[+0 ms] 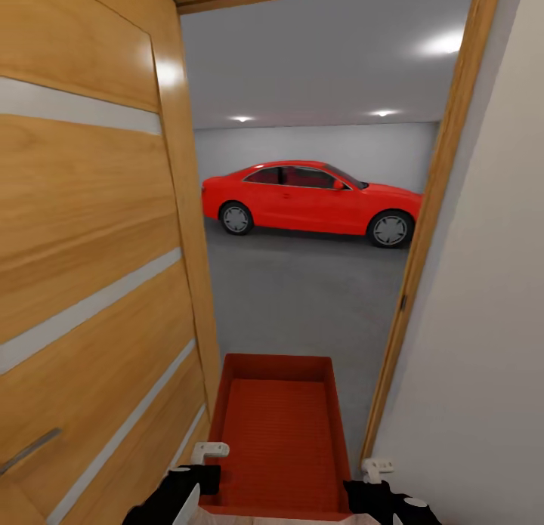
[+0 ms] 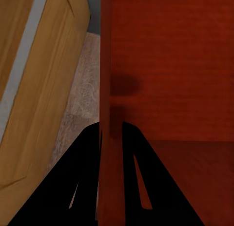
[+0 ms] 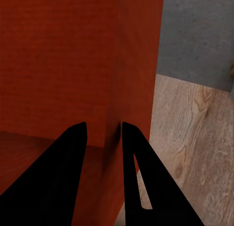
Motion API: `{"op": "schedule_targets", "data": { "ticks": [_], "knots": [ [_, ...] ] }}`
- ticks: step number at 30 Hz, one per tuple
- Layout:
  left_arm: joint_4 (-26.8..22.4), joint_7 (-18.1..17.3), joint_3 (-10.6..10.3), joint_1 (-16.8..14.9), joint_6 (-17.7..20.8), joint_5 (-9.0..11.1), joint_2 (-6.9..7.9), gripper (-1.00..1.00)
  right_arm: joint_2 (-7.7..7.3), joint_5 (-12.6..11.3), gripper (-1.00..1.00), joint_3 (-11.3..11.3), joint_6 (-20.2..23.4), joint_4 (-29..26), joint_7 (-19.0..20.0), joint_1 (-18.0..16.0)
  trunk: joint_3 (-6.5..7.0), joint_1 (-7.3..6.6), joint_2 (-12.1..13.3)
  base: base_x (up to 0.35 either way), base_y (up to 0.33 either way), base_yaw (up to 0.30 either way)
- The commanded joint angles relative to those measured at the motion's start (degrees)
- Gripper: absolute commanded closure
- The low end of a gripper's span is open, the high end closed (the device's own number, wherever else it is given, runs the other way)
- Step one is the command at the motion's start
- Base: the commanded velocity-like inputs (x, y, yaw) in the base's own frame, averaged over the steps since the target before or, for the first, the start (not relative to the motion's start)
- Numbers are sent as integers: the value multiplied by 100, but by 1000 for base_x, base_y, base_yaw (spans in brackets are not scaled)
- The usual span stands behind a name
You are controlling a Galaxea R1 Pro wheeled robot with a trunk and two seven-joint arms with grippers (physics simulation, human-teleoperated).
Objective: Move the two storage containers from the living room to the garage. In the garage, place one container on the floor and stack the other container on top of it (either order is fine).
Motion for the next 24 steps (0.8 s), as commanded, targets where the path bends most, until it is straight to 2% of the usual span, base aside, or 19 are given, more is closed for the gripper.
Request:
{"op": "schedule_targets", "data": {
  "ticks": [1,6,24],
  "knots": [
    [-23,203,73,-10,48,-41,-34,100,0,315,100,69,31,-8,-58,5,-12,3,-13,0,173,0],
    [-23,204,73,-10,48,-41,-34,100,0,315,100,69,31,-8,-59,5,-12,3,-13,0,96,0],
    [-23,206,73,-10,48,-41,-34,100,3,315,100,69,28,-8,-62,5,-12,3,-13,0,2,0]
  ]
}}
